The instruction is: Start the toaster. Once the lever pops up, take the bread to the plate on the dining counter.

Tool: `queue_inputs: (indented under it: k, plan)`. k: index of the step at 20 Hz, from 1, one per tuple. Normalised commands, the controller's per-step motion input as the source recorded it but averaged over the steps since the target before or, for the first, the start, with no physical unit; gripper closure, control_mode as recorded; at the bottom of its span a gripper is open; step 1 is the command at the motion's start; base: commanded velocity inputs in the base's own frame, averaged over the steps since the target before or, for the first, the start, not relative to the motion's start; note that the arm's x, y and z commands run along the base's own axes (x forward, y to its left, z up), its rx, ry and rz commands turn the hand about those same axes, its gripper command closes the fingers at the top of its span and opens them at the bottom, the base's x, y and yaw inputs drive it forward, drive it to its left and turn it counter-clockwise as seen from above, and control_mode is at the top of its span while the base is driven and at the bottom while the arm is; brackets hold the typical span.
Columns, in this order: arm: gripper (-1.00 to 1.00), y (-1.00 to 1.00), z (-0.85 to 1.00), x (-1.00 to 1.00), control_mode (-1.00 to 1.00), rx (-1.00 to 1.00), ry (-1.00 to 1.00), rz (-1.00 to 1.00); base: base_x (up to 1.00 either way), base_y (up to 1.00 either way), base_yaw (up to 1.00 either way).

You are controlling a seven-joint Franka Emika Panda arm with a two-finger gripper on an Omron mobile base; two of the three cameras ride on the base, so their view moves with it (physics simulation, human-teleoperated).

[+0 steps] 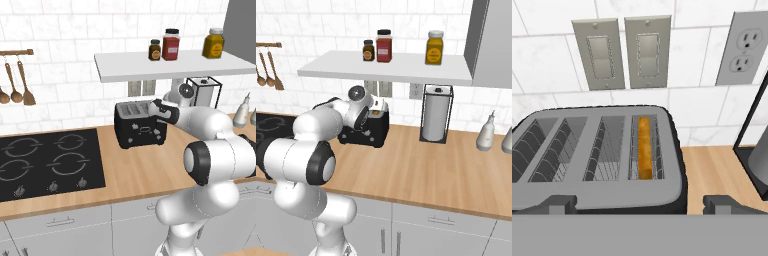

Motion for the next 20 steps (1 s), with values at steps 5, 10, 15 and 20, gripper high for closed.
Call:
queue_inputs:
  k: [5, 10, 15, 20]
  plan:
    - [-1.0, 0.0, 0.0, 0.0, -1.0, 0.0, 0.0, 0.0, 0.0, 0.0, 0.0]
    - [-1.0, 0.0, 0.0, 0.0, -1.0, 0.0, 0.0, 0.0, 0.0, 0.0, 0.0]
    - [-1.0, 0.0, 0.0, 0.0, -1.0, 0.0, 0.0, 0.0, 0.0, 0.0, 0.0]
    - [-1.0, 0.0, 0.0, 0.0, -1.0, 0.0, 0.0, 0.0, 0.0, 0.0, 0.0]
